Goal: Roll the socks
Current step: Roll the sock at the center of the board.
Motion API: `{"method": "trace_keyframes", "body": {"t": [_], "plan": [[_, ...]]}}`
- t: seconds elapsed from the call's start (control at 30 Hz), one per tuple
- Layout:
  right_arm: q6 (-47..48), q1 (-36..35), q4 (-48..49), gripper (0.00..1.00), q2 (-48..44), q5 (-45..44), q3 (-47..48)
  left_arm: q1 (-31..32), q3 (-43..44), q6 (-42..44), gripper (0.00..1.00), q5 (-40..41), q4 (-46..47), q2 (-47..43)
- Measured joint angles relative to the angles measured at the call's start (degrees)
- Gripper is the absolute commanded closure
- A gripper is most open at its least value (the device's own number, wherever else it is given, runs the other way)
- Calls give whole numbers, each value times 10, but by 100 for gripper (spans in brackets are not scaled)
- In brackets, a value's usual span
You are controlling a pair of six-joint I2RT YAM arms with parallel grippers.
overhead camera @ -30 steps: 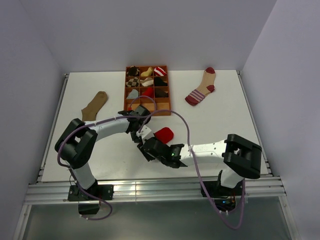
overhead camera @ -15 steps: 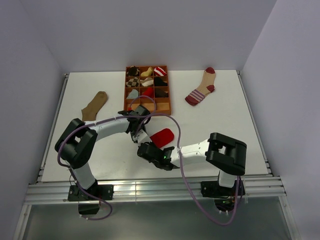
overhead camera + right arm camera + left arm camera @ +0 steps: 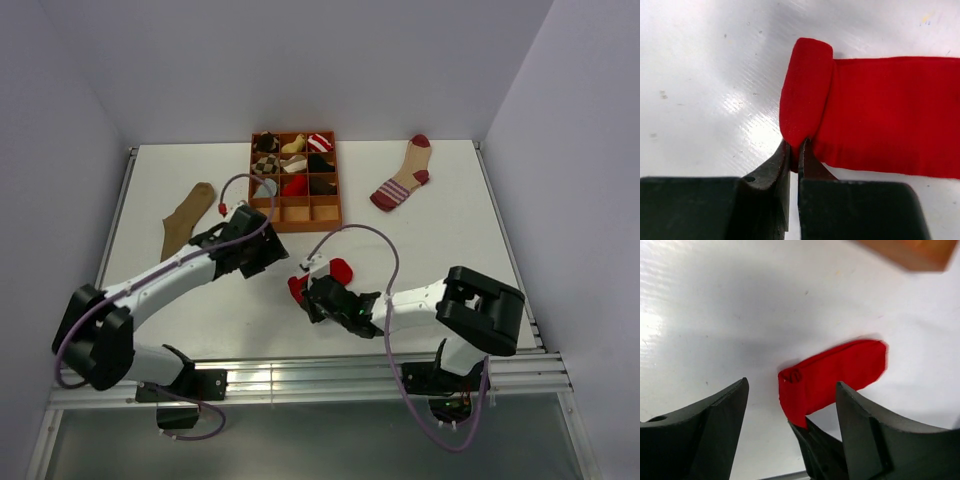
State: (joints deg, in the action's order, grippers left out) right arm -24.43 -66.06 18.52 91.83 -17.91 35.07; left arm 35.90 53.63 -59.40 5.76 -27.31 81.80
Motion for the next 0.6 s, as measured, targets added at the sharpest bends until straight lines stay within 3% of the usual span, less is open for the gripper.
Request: {"method": "trace_keyframes", "body": {"t": [0.23,0.43,0.6], "plan": [[-80,108,127,100,-33,168,-98,-8,-114,-29,23,-10,108,-112],[-139,173,229,100,-5,287,-140,-8,-208,-43,20,-48,206,-134],[-179,206,299,100,38,354,-148,-8,-233,-48,20,-76,260,-123]]}}
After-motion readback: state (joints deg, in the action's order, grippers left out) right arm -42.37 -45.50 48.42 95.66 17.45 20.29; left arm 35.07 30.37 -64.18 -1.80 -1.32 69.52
